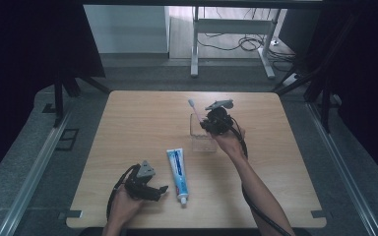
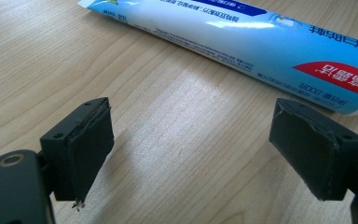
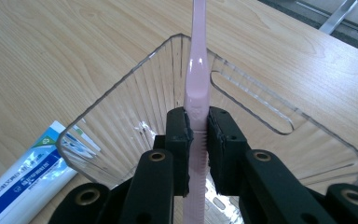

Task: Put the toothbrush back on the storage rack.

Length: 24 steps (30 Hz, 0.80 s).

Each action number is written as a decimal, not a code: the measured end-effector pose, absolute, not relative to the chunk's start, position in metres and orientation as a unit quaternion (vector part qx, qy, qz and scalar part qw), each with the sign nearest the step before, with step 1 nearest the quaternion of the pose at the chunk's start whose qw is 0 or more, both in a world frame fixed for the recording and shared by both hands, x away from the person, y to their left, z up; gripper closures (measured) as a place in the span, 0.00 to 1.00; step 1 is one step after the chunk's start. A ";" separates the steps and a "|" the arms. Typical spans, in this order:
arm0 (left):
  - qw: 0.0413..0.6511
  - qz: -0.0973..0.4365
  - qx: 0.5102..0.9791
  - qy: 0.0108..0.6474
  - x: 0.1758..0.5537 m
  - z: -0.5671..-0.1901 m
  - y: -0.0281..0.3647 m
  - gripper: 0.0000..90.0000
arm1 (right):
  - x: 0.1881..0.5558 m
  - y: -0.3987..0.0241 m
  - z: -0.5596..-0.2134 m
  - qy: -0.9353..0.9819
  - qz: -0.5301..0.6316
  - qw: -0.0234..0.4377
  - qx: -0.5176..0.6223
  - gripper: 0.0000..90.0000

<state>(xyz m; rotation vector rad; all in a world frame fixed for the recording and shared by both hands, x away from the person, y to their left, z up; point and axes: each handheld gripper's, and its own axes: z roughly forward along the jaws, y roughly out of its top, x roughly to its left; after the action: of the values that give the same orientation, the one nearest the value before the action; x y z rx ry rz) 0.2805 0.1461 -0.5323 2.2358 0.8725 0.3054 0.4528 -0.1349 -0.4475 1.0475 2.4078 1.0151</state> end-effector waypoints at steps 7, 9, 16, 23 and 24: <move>0.353 0.117 0.865 0.337 0.280 -0.532 0.146 0.15 | 0.453 -0.132 -0.453 0.850 0.342 0.163 0.367 0.88; 0.353 0.117 0.865 0.337 0.280 -0.532 0.146 0.15 | 0.453 -0.131 -0.455 0.852 0.335 0.163 0.367 0.88; 0.352 0.117 0.866 0.336 0.280 -0.533 0.145 0.15 | 0.453 -0.129 -0.456 0.859 0.318 0.167 0.365 0.88; 0.351 0.117 0.866 0.336 0.280 -0.533 0.145 0.15 | 0.454 -0.126 -0.456 0.869 0.298 0.166 0.359 0.88; 0.352 0.117 0.866 0.336 0.280 -0.533 0.145 0.15 | 0.454 -0.125 -0.456 0.869 0.295 0.166 0.361 0.88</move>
<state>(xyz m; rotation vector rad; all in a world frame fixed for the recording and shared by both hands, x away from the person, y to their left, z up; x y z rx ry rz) 0.2803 0.1451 -0.5327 2.2411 0.8707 0.3024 0.4544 -0.1254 -0.4564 1.0277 2.4759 0.8393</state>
